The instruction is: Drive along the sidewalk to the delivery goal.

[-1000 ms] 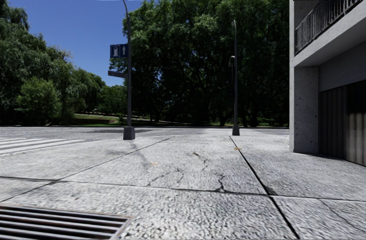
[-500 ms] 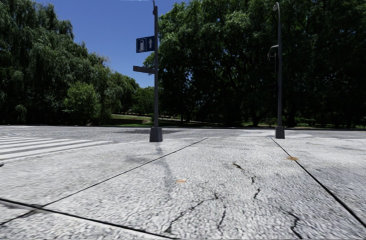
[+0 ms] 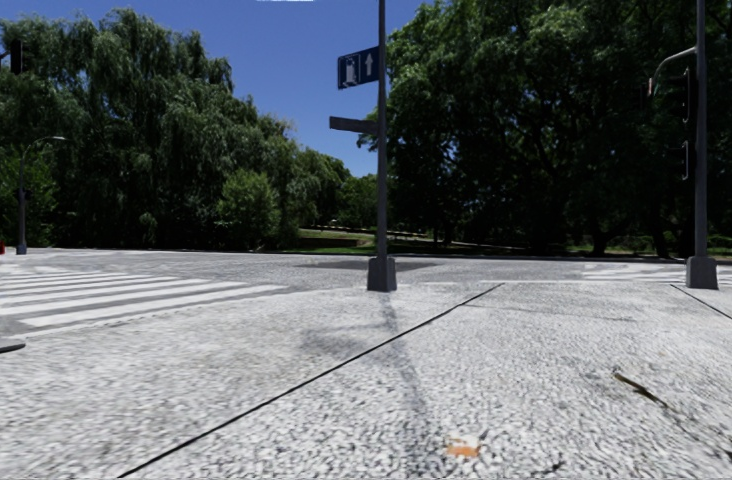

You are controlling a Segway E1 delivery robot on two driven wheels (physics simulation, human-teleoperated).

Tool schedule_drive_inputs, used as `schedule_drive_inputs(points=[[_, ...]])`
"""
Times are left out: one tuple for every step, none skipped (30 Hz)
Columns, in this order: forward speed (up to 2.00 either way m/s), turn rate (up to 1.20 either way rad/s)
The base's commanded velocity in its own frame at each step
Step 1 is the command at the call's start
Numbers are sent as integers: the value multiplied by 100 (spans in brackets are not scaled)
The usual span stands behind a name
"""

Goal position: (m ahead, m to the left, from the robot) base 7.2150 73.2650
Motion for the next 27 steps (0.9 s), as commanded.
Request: schedule_drive_inputs(points=[[200,51],[200,51],[200,51],[200,51],[200,51],[200,51],[200,51],[200,51],[200,51],[200,51],[200,51],[200,51],[200,51],[200,51],[200,51],[200,51],[200,51],[200,51],[200,51],[200,51],[200,51],[200,51],[200,51],[200,51],[200,51],[200,51],[200,51]])
